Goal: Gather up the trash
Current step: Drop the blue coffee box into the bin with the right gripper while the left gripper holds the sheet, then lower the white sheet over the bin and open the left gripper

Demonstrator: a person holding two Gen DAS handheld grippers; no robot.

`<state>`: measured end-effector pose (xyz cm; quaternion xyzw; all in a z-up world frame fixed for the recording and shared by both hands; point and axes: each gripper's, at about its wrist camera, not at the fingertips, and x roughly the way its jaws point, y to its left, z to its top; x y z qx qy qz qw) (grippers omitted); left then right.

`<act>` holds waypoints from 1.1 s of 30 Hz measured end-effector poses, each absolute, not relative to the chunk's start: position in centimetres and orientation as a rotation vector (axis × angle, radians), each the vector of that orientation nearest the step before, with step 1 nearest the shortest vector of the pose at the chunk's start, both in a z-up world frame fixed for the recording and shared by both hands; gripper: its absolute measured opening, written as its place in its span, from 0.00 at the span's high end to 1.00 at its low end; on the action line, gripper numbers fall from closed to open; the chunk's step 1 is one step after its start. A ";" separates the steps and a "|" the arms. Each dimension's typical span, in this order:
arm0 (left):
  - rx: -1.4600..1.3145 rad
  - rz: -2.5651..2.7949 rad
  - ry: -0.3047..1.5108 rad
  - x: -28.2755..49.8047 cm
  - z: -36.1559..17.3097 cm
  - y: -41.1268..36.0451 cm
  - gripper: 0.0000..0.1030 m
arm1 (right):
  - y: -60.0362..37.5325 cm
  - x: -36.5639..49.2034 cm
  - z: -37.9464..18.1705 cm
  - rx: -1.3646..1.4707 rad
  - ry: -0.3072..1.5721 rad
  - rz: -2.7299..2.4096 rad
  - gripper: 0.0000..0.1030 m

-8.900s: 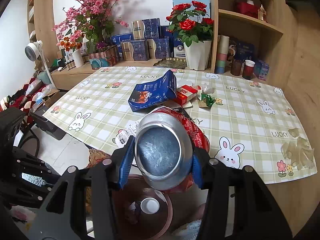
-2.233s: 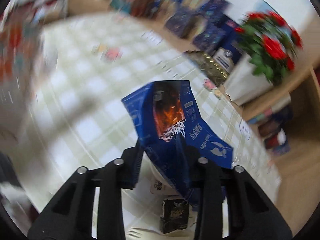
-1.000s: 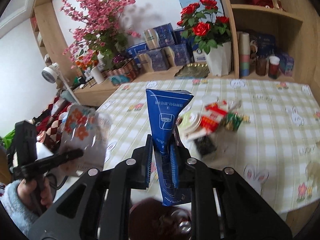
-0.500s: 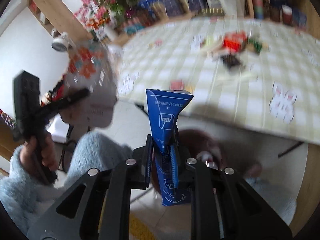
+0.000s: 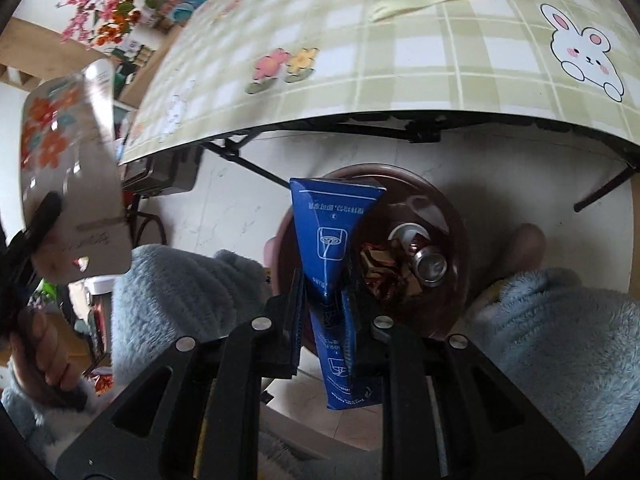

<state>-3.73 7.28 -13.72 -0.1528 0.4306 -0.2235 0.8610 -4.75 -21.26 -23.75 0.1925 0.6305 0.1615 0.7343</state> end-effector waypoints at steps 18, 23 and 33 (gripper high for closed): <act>-0.268 -0.464 0.979 -4.9 -16.8 5.3 0.93 | -23.4 -5.2 -19.2 0.465 1.136 0.255 0.35; -0.242 -0.484 1.009 -4.9 -17.6 4.1 0.93 | -22.9 -6.1 -16.3 0.319 1.005 0.200 0.08; -0.182 -0.507 1.058 -4.7 -18.8 2.3 0.93 | -23.1 -7.4 -16.5 0.300 0.947 0.109 0.06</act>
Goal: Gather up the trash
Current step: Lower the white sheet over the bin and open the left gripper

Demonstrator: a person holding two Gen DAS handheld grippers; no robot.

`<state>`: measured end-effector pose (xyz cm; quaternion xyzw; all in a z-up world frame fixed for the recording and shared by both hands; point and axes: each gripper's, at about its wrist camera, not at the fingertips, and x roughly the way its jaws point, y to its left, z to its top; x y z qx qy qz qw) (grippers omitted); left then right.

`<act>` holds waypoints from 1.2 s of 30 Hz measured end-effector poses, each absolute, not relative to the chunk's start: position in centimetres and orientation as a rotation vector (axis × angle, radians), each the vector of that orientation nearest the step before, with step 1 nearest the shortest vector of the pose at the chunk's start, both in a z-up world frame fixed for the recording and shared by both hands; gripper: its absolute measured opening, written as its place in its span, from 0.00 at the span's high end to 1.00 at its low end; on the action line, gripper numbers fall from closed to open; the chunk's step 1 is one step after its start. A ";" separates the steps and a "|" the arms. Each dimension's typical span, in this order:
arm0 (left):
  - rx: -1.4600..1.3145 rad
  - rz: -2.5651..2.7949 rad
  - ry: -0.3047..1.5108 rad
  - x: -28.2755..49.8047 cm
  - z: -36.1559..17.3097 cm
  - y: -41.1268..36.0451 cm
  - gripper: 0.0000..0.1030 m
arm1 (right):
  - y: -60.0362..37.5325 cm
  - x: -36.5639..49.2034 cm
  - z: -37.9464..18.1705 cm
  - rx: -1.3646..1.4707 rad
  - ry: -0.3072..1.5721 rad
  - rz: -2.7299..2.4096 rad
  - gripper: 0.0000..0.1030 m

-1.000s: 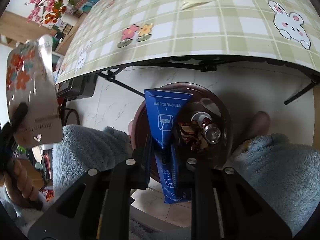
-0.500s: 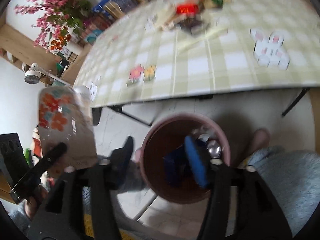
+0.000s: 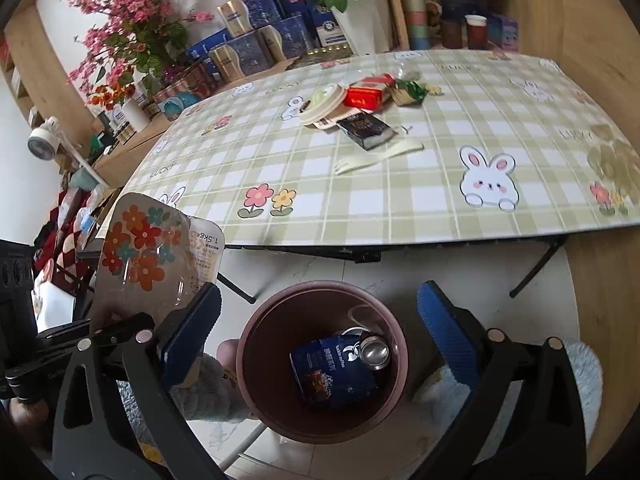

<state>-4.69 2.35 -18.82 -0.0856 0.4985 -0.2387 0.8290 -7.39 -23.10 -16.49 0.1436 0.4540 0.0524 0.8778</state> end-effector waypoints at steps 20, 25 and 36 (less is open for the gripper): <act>-0.118 -0.550 1.117 -4.2 -20.1 0.0 0.93 | -24.2 -7.5 -17.1 0.330 0.943 0.066 0.06; -0.113 -0.564 1.118 -4.1 -20.1 -0.3 0.93 | -24.2 -7.5 -17.1 0.329 0.944 0.064 0.06; -0.137 -0.549 0.939 -3.1 -17.9 -0.6 0.17 | -24.5 -7.7 -16.8 0.322 0.936 0.041 0.06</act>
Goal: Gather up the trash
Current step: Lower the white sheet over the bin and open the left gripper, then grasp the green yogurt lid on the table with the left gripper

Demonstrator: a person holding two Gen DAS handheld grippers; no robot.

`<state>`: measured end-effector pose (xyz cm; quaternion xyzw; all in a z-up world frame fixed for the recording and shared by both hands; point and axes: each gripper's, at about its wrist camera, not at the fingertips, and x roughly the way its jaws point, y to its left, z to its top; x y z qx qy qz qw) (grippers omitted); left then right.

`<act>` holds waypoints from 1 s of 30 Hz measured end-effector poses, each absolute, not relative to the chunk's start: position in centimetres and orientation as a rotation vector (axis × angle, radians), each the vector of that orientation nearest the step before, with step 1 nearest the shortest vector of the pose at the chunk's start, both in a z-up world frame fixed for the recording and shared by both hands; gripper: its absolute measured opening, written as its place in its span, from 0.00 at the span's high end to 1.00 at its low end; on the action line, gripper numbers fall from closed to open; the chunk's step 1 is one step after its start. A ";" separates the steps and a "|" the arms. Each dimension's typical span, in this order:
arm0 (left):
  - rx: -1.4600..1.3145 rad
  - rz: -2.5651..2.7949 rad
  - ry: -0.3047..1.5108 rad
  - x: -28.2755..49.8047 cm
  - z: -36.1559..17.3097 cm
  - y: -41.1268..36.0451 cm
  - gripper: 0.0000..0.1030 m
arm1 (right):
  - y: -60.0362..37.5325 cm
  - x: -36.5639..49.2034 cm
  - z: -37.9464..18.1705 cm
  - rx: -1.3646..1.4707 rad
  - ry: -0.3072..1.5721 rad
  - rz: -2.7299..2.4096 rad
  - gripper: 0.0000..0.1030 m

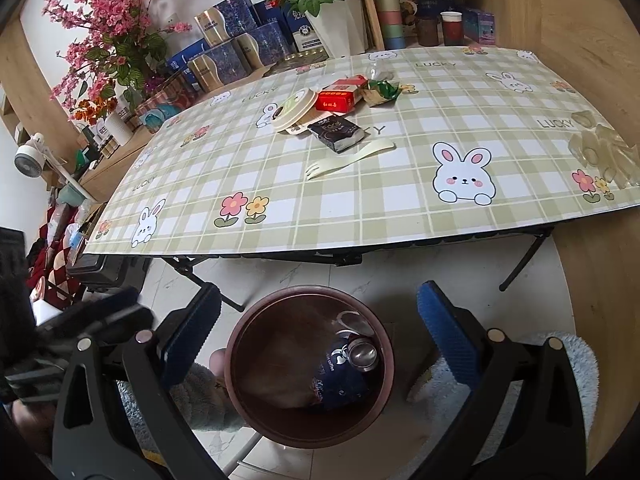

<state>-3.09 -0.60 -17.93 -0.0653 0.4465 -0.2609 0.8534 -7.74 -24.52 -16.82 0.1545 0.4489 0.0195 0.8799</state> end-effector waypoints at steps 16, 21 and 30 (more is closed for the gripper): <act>-0.108 -0.192 0.841 -4.2 -16.7 3.0 0.06 | -23.7 -7.1 -17.6 0.275 0.976 0.024 0.06; -0.070 -0.205 0.826 -4.1 -16.6 2.2 0.06 | -23.7 -6.9 -17.5 0.254 0.966 0.013 0.06; -0.064 -0.248 0.753 -2.9 -15.5 2.6 0.06 | -25.1 -4.8 -16.0 0.198 0.875 0.033 0.06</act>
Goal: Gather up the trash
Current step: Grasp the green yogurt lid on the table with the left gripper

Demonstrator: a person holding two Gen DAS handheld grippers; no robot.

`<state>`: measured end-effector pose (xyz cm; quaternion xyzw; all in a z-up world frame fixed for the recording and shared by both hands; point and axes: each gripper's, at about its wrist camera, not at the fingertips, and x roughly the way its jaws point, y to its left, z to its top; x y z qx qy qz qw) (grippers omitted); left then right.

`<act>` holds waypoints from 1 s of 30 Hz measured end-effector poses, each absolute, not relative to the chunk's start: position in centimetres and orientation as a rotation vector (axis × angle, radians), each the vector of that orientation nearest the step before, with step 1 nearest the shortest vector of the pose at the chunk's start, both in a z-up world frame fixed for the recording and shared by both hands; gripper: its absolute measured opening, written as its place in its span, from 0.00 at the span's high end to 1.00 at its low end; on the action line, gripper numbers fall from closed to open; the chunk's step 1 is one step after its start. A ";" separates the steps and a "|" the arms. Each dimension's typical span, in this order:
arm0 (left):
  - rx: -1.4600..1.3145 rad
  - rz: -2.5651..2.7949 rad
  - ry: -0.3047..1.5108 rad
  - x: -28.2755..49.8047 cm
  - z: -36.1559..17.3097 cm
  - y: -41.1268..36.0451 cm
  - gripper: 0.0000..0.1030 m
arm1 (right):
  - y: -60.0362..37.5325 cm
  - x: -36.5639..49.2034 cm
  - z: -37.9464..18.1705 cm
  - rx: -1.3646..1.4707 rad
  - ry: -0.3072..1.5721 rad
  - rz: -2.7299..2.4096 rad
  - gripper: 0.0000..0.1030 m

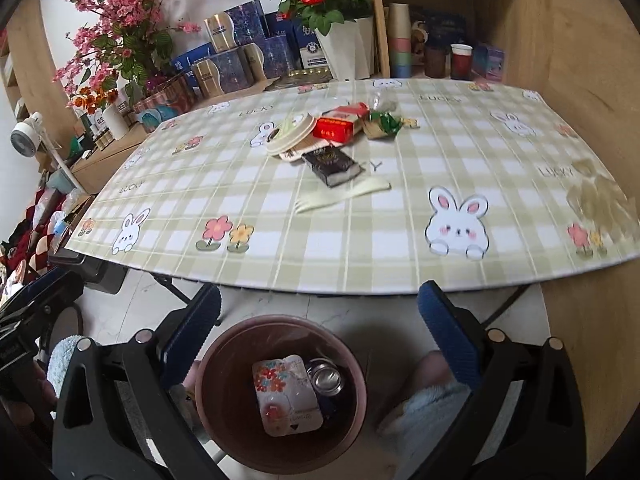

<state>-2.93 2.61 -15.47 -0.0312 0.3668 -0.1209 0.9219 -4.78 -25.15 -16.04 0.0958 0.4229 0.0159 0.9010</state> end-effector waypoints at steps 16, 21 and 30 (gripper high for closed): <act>-0.008 -0.328 0.822 7.1 -15.2 -1.4 0.06 | -27.8 1.0 -14.8 -0.020 0.848 0.004 0.06; 0.013 -0.375 0.838 11.5 -16.1 -4.2 0.06 | -29.0 3.5 -15.6 0.014 0.868 0.011 0.06; -0.029 -0.445 0.890 21.0 -18.5 -9.3 0.06 | -31.3 7.6 -16.6 0.094 0.882 -0.004 0.06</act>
